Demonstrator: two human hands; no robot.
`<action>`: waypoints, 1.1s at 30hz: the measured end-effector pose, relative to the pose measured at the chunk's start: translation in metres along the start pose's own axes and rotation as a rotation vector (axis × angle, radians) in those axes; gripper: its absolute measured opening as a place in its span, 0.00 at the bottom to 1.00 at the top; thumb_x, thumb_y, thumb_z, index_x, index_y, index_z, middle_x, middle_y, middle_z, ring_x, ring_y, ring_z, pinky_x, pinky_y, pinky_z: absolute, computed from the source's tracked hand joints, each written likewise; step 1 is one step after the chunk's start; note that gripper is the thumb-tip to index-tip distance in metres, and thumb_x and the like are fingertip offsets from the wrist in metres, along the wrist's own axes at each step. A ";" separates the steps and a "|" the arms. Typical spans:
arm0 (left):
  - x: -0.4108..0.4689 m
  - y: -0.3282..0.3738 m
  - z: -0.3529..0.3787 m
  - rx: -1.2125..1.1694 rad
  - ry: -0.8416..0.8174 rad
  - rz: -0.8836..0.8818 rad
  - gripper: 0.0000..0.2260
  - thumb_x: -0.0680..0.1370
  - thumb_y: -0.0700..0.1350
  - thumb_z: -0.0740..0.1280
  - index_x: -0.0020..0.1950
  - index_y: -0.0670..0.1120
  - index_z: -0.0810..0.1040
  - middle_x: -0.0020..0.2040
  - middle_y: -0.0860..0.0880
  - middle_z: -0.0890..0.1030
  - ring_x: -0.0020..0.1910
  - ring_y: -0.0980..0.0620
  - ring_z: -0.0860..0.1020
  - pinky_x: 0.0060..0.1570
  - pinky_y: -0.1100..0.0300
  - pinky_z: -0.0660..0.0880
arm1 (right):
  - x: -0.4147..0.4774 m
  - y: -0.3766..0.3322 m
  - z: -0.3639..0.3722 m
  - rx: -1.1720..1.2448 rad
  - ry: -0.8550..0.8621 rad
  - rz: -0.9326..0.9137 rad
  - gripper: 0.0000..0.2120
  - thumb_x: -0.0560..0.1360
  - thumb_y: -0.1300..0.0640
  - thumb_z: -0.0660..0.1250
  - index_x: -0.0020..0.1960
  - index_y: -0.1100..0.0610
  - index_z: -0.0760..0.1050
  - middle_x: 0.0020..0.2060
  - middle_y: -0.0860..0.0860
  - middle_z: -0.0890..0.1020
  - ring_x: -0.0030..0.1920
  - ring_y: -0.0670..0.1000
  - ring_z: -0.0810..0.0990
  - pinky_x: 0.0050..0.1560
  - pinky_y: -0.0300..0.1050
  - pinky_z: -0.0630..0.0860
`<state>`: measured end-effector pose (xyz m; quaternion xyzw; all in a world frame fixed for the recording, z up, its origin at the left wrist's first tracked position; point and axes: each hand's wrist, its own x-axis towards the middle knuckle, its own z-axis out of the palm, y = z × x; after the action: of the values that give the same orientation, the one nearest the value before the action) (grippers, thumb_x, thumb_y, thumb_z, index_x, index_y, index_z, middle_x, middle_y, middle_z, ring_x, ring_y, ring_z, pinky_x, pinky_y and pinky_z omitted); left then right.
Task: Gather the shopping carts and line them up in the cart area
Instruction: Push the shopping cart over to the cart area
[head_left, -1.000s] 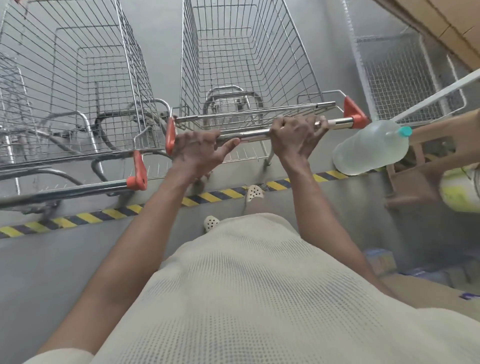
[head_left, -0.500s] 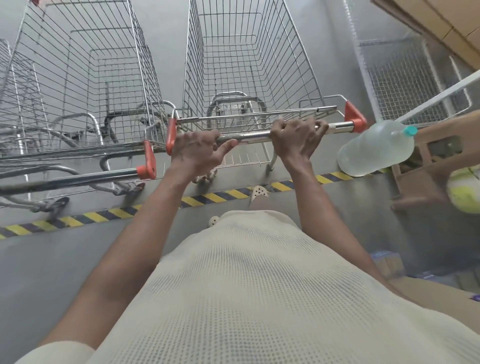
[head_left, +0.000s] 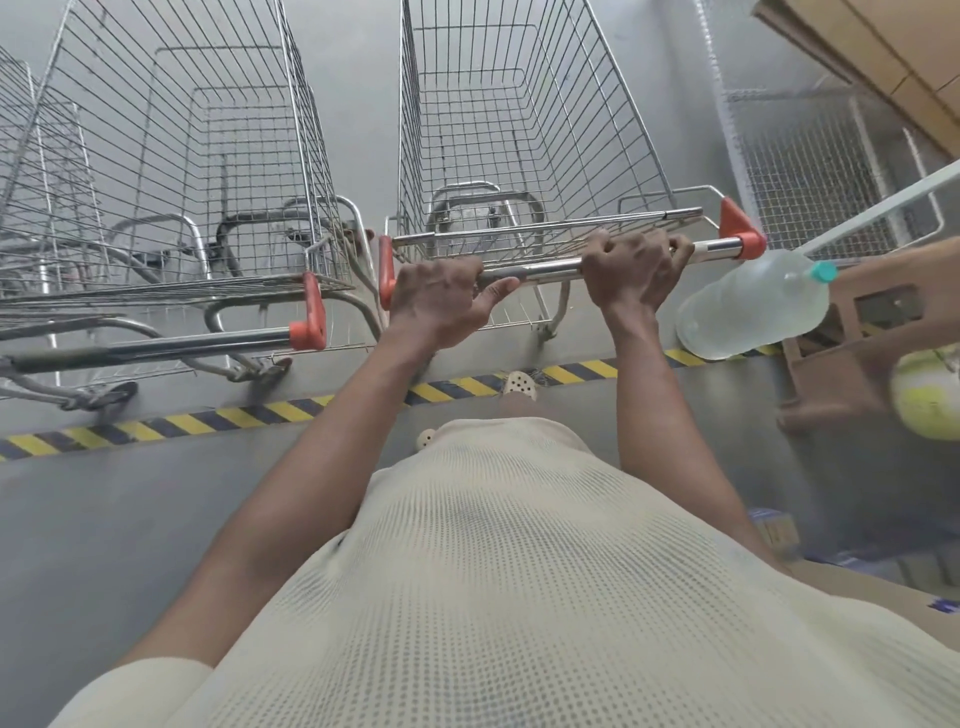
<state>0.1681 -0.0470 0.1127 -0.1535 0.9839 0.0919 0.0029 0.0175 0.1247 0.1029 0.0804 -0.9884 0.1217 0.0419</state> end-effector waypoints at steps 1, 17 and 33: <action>0.000 0.003 0.001 -0.006 0.001 0.010 0.30 0.79 0.73 0.49 0.43 0.49 0.75 0.35 0.51 0.76 0.34 0.48 0.76 0.36 0.56 0.65 | 0.001 0.003 -0.001 -0.004 0.004 0.004 0.23 0.78 0.48 0.57 0.42 0.59 0.86 0.38 0.57 0.84 0.52 0.55 0.78 0.66 0.51 0.59; -0.018 -0.013 -0.001 0.047 0.027 0.040 0.30 0.80 0.72 0.48 0.43 0.49 0.73 0.37 0.49 0.80 0.36 0.46 0.79 0.45 0.50 0.71 | -0.015 -0.008 0.010 0.021 0.045 0.011 0.25 0.75 0.48 0.53 0.37 0.59 0.85 0.31 0.55 0.82 0.46 0.56 0.77 0.64 0.53 0.62; -0.039 -0.034 0.006 0.065 0.163 0.057 0.31 0.80 0.72 0.46 0.40 0.49 0.74 0.31 0.50 0.78 0.27 0.50 0.73 0.31 0.59 0.64 | -0.042 -0.018 0.011 0.083 0.126 -0.047 0.23 0.77 0.50 0.57 0.34 0.59 0.84 0.28 0.53 0.81 0.43 0.55 0.77 0.61 0.52 0.60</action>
<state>0.2152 -0.0665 0.1019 -0.1322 0.9873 0.0471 -0.0750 0.0615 0.1115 0.0920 0.0973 -0.9757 0.1666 0.1034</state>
